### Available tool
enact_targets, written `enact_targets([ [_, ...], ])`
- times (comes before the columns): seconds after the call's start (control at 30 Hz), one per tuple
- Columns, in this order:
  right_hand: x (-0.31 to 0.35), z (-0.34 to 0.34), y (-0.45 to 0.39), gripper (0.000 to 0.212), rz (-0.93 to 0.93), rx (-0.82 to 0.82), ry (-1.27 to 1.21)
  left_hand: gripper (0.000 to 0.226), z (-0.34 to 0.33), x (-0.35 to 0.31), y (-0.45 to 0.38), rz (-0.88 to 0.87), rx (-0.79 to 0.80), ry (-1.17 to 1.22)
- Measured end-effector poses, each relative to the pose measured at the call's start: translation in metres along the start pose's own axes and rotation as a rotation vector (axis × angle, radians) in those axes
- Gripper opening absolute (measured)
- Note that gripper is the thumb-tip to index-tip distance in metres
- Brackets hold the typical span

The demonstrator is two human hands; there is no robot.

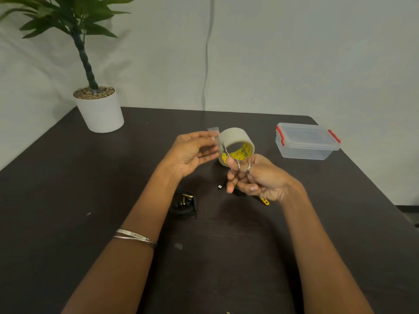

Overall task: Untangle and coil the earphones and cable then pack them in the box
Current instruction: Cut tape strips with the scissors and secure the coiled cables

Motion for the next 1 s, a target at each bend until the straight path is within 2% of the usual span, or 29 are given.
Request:
enact_targets([
  [0.4,-0.006,0.0,-0.009,0.048,0.0,0.044,0.018,0.02,-0.002,-0.003,0.003,-0.01,0.09,0.03],
  [0.77,-0.007,0.002,-0.012,0.048,0.054,0.021,0.04,0.021,-0.003,-0.005,0.005,0.016,0.046,0.129],
  [0.93,-0.008,0.003,-0.013,0.05,0.059,0.021,0.041,0.04,-0.002,-0.007,0.006,0.048,0.016,0.112],
  [1.0,-0.009,0.002,-0.013,0.048,0.05,0.024,0.054,0.028,-0.001,-0.006,0.004,0.035,0.005,0.105],
])
Point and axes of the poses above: each hand's wrist, its own y-axis away from the middle knuckle, its own z-axis out of the back of the hand, x = y × z, the point moved 1 cm from there along -y, towards the middle knuckle
